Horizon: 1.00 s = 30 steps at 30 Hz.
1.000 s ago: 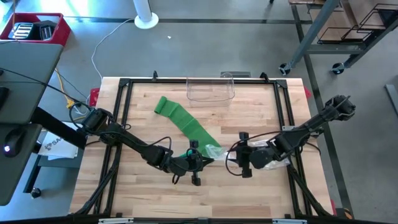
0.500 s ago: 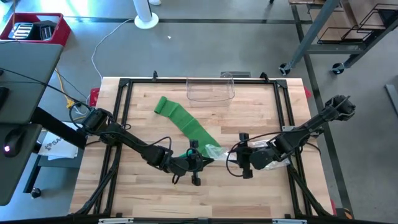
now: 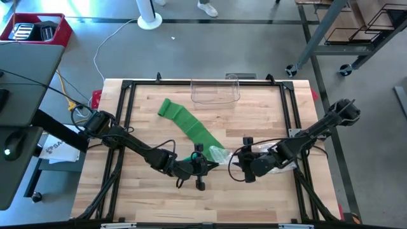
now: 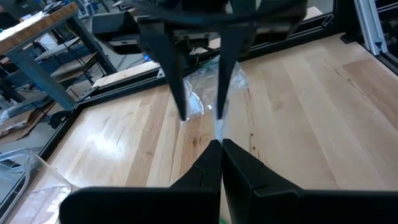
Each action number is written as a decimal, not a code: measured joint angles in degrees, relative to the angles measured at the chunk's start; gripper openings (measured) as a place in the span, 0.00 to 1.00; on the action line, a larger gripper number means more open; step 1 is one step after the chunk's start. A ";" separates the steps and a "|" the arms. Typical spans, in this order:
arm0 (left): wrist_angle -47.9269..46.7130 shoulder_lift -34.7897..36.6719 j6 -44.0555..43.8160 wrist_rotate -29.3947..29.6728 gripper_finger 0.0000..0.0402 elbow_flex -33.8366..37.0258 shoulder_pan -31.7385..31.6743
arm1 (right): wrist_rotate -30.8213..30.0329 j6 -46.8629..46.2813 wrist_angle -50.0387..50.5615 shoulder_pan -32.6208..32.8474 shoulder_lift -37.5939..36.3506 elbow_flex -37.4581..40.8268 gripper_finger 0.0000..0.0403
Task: Roll bandage
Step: Open the left zip bag
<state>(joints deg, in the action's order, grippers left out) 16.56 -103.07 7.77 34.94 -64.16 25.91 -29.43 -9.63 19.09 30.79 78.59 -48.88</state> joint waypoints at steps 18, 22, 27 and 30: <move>-0.55 3.87 -0.17 5.69 0.19 0.02 0.13 | -9.42 -3.97 12.78 0.02 0.70 -8.56 0.01; -2.99 6.78 0.37 10.95 0.25 0.02 0.95 | -20.04 -5.45 13.84 -0.02 0.61 -11.39 0.01; -5.37 9.99 0.87 14.62 0.27 0.02 3.39 | -2.58 -0.74 13.08 -2.81 2.16 -10.70 0.00; -5.97 11.08 0.90 15.80 0.27 0.02 4.37 | 7.81 1.24 13.22 -4.14 5.55 -10.21 0.00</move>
<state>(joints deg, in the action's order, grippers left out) 10.59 -91.98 8.67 50.74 -64.14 30.28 -21.62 -8.39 32.32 26.64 84.13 -59.09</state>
